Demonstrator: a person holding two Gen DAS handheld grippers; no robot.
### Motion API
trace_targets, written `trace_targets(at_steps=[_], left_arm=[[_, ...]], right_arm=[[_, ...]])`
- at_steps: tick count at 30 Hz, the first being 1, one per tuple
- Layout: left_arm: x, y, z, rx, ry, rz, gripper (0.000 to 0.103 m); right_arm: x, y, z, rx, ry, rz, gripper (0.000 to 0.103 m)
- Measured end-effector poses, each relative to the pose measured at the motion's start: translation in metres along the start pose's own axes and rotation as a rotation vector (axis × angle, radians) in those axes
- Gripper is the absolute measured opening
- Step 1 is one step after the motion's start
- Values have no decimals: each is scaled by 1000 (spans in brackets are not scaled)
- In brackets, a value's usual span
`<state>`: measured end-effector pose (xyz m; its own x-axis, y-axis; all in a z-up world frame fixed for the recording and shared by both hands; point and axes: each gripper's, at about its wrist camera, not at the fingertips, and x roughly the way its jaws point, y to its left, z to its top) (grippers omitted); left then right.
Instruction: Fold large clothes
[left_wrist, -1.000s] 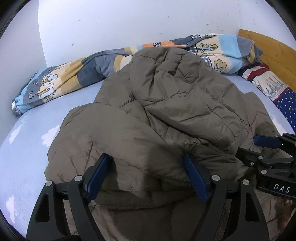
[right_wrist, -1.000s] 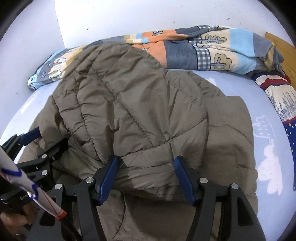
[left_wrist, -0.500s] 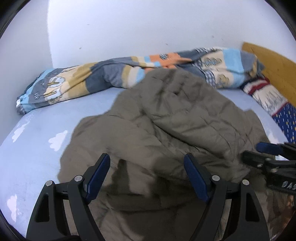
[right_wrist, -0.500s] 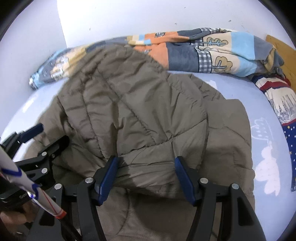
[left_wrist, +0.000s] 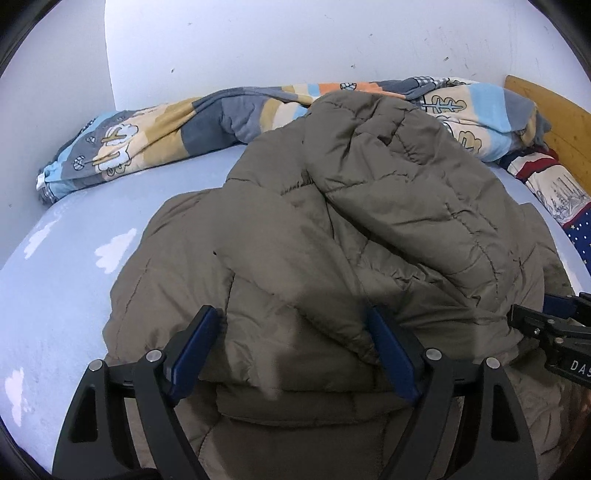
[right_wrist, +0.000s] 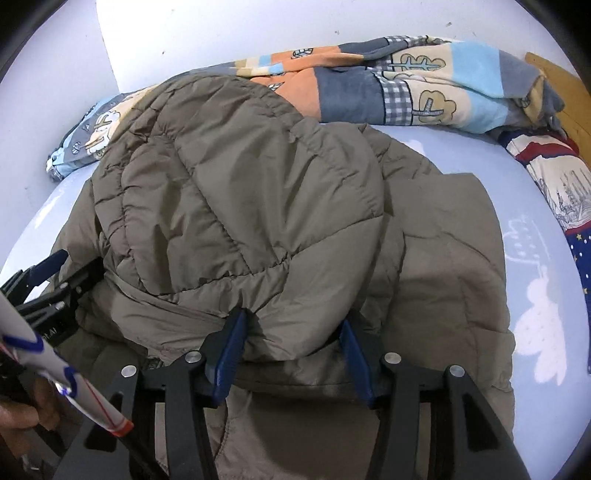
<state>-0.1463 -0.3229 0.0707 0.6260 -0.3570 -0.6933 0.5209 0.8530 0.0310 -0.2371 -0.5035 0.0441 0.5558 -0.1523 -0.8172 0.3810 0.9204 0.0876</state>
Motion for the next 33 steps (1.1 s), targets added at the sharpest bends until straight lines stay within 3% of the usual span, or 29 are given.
trace_targets(at_steps=[3,13,21,33], left_arm=[[-17,2,0,-6,-15,-12,83],[-95,-1,-18,32,-48,-33,83],[-125,4,-71,18,31,-36,83],[-152,4,-144,48,121,-22,83]], right_arm=[[-4,-1,-1,-5,-4,-3,56],[-77,13,-16,0,-41,53,58],[-114,33,-79,10,-16,87,63],[-126,48,-177,-45,98,25,63]])
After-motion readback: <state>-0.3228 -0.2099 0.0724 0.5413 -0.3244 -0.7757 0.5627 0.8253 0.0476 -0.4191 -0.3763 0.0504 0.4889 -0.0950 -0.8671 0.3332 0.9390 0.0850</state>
